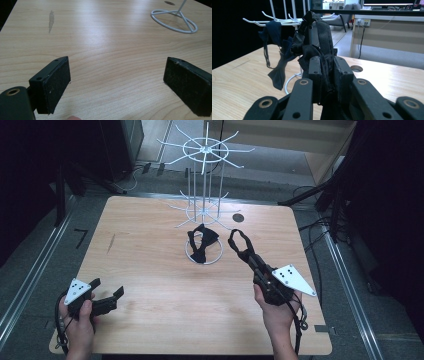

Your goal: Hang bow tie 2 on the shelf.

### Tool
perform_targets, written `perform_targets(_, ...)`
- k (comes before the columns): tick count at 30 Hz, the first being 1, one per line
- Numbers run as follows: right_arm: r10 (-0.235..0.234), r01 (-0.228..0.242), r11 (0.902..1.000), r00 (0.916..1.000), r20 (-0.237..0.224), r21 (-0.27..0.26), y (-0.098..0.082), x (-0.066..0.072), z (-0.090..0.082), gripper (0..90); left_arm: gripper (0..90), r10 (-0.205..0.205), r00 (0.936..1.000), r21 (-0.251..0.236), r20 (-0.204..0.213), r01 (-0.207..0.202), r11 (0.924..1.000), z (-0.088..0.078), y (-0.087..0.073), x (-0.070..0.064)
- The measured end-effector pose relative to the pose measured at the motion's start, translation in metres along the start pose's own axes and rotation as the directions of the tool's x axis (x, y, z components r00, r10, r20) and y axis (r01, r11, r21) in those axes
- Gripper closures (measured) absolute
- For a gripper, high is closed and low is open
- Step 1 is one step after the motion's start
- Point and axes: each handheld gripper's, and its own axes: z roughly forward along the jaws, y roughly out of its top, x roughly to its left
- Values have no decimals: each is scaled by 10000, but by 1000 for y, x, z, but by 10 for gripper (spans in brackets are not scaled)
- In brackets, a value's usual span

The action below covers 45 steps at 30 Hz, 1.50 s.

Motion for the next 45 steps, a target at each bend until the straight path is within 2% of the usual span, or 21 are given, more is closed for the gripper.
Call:
perform_targets(9, -88, 87, 9999, 9999, -109, -83, 5, 2, 1, 788, 81, 1, 10000, 2, 0, -1, 10000, 0, 0, 0)
perform_targets(22, 37, -37, 10000, 9999, -168, 2, 4, 3, 14, 788, 81, -37, 10000, -25, 24, 37, 10000, 0, 0, 0)
perform_targets(27, 55, -53, 9999, 9998, -171, 93, 3, 3, 19, 788, 81, -34, 10000, -27, 10, 34, 10000, 0, 0, 0)
perform_targets(35, 397, -392, 9989, 9990, -217, 258, 1, 0, 28, 788, 81, -45, 10000, -26, 32, 45, 10000, 0, 0, 0)
perform_targets(45, 442, -434, 9978, 9989, -149, 500, -3, -2, 38, 788, 81, -61, 10000, -16, 44, 61, 10000, 0, 0, 0)
